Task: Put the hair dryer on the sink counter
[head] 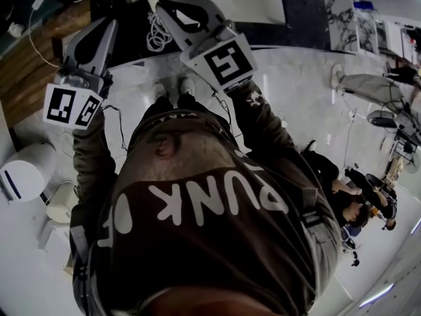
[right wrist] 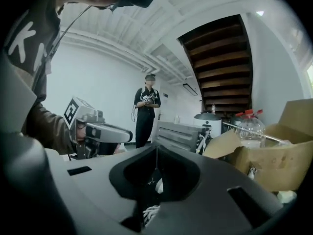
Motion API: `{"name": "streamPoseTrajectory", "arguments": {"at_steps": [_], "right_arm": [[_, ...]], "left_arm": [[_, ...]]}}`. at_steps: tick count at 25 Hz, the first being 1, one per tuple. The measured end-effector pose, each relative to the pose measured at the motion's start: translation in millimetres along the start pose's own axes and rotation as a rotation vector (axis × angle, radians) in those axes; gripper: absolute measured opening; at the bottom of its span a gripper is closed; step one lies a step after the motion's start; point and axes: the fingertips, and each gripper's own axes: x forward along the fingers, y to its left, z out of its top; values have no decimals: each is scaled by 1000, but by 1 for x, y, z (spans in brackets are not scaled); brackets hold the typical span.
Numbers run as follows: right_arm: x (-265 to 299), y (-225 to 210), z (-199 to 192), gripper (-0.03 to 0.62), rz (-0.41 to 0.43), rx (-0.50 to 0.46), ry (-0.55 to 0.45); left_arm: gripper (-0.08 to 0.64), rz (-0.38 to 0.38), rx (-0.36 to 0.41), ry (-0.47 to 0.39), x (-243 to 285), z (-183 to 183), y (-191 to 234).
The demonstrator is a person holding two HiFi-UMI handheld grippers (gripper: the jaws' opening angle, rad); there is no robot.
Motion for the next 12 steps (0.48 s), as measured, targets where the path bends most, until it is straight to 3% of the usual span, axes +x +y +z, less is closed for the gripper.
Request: {"name": "streamPoseTrajectory", "arguments": {"at_steps": [12], "right_arm": [[-42, -2, 1, 8, 61, -26, -45]], "left_arm": [[6, -7, 33, 9, 22, 8, -39]]}}
